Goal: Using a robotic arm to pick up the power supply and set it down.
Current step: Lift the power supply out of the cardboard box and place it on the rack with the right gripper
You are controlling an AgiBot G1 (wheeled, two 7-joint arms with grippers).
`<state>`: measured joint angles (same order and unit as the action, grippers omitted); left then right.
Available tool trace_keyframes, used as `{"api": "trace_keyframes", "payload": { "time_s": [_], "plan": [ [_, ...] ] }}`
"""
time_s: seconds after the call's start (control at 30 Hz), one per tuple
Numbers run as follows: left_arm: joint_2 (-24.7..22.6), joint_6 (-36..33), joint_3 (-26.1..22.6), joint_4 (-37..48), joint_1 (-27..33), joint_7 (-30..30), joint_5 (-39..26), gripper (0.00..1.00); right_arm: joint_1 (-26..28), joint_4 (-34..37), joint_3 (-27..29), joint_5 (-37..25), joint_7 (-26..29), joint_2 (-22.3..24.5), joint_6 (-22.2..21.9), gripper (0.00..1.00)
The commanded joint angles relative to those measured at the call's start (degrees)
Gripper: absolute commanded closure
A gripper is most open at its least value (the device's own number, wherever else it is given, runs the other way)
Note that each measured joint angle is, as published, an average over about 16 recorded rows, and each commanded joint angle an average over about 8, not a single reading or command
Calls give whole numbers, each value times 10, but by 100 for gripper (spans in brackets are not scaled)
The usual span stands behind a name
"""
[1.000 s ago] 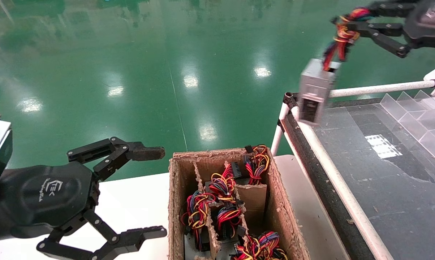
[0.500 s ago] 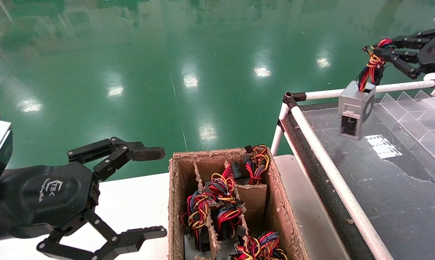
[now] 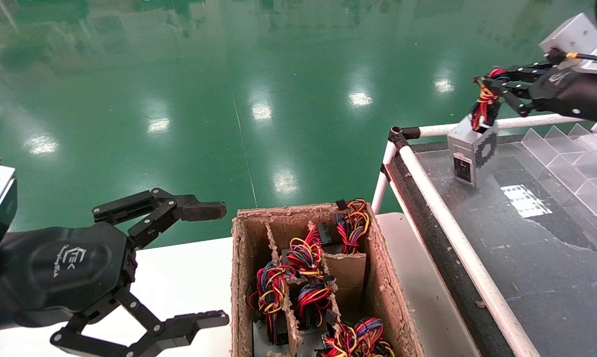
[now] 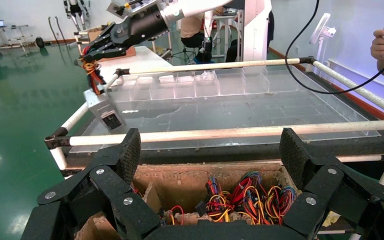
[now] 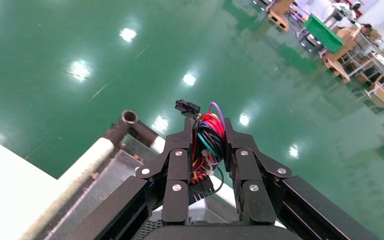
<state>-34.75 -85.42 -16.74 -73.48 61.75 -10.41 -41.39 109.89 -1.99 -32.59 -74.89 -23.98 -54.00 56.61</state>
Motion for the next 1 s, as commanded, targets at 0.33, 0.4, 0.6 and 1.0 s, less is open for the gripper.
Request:
{"api": "trace_keyframes", "payload": {
  "time_s": [0.33,0.4,0.6,1.0],
  "plan": [
    [0,0,0,0,0,0,0,0,-8,12,10,15,-5,-35,-26,100],
    [0,0,0,0,0,0,0,0,-9,12,12,18,-5,-41,-27,100],
    [0,0,-1,0,0,0,0,0,-12,13,15,22,-9,-54,-28,100],
    [0,0,-1,0,0,1,1,0,-26,18,25,36,-10,-78,-38,100]
  ]
}}
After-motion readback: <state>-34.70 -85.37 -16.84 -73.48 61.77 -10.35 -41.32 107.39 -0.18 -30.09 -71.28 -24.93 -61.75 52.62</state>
